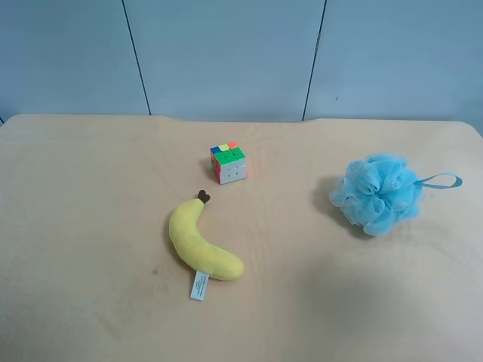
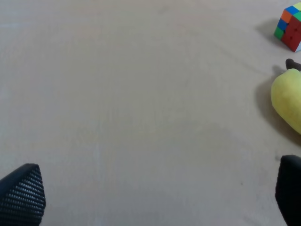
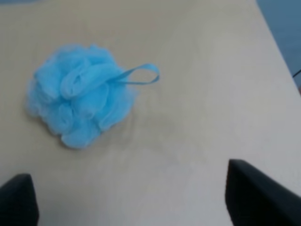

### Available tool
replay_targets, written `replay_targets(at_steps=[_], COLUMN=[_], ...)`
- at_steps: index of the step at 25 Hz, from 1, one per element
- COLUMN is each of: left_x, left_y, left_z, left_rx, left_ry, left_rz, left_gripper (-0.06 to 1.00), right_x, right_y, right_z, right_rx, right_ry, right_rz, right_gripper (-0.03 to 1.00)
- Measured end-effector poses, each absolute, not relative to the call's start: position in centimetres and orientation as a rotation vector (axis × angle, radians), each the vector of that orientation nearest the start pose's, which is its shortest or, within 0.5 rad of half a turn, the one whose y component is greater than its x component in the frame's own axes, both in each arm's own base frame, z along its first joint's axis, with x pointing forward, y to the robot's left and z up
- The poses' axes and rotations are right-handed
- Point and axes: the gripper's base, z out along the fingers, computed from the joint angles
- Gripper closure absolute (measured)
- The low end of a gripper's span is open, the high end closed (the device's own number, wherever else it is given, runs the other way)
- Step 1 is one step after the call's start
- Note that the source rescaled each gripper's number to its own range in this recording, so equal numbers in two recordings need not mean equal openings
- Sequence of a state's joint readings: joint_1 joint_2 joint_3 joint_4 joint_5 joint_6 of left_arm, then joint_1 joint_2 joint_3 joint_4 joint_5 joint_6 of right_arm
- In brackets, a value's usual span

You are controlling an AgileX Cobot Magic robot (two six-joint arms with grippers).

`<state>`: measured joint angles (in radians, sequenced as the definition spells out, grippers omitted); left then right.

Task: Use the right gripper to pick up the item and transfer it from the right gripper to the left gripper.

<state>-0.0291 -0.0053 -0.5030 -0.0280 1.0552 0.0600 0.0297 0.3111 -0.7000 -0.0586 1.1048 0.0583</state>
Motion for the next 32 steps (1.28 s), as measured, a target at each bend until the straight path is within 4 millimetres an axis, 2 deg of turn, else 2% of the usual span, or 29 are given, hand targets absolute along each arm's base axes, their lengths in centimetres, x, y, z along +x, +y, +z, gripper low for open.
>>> replay_targets(at_steps=[4,7,15,20,26,32], left_x=[-0.6,-0.6,-0.6,-0.6,-0.6,-0.6], left_y=[-0.2,-0.2,-0.2,-0.2,-0.2,-0.2], left_z=[27.9,27.9,27.9,27.9,27.9,27.9], left_rx=[0.092,0.092,0.092,0.092,0.092,0.092], left_ry=[2.028,2.028,2.028,2.028,2.028,2.028], left_rz=[-0.014,-0.014,-0.014,-0.014,-0.014,-0.014], left_gripper=[-0.05,-0.05,-0.05,-0.05,-0.05,-0.05], right_x=[6.4,9.2,16.9,20.0,23.5,26.1], right_y=[-0.2,-0.1,0.1,0.3,0.5,0.7], right_z=[33.7,33.6,30.8,28.8,26.7,24.2], right_rx=[0.015,0.010,-0.007,0.008,0.021,0.034], right_ry=[2.279,2.334,2.452,2.491,2.446,2.449], right_rz=[-0.027,-0.029,-0.031,-0.021,-0.003,0.022], right_gripper=[0.11,0.11,0.11,0.11,0.11,0.11])
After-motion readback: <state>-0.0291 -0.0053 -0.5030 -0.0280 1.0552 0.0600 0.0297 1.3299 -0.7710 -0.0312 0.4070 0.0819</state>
